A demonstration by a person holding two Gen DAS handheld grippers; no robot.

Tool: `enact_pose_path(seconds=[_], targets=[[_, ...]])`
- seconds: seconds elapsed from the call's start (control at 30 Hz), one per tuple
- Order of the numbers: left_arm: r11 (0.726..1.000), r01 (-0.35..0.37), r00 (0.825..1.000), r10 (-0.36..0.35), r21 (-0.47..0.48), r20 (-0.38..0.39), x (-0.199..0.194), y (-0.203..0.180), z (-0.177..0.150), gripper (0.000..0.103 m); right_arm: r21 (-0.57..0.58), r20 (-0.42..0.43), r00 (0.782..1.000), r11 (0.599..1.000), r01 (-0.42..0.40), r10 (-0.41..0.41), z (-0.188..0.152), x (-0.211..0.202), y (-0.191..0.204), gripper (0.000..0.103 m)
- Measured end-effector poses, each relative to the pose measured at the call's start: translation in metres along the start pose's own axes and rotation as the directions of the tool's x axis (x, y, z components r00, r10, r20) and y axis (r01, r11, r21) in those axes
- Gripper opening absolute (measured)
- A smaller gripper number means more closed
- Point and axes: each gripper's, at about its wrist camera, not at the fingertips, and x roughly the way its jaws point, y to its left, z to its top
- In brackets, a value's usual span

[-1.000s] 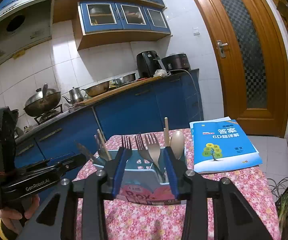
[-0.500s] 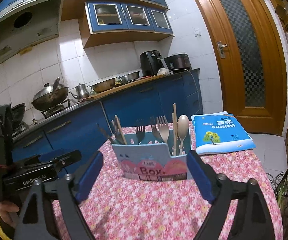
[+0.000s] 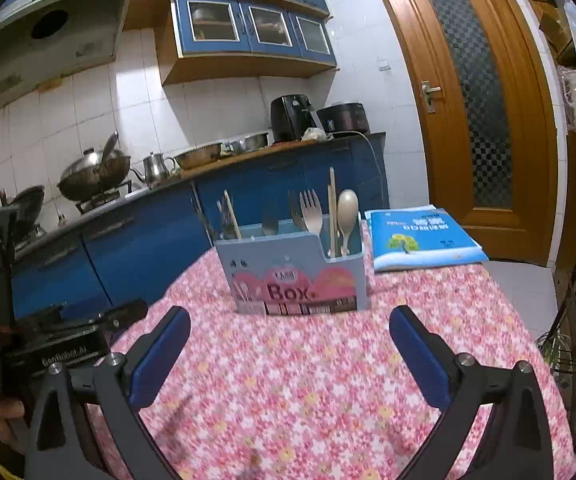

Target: Organize utensils

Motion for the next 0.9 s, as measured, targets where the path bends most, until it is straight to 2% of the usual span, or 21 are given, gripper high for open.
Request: enact_pose_path(seconds=[0.23,0.53,0.9], targets=[[1.0,-0.022,1.0,0.022,-0.002,-0.018,0.012,0.001,-0.021,0.086,-0.037,-0.019,0.998,0.998,0.055,-0.055,-0.026,0.01,-0.003,0.102],[0.999,-0.049,0.998,0.049,-0.013,-0.025,0.029,0.004,-0.041,0.086,-0.056,-0.006,0.994,0.993,0.104,-0.105,-0.041,0.016,-0.007,0.102],[0.997,-0.071,0.997,0.071,0.009,0.004,0.032,0.0,-0.046,0.086,-0.027,-0.019,0.994,0.994,0.106,-0.107,-0.045,0.02,-0.013,0.102]])
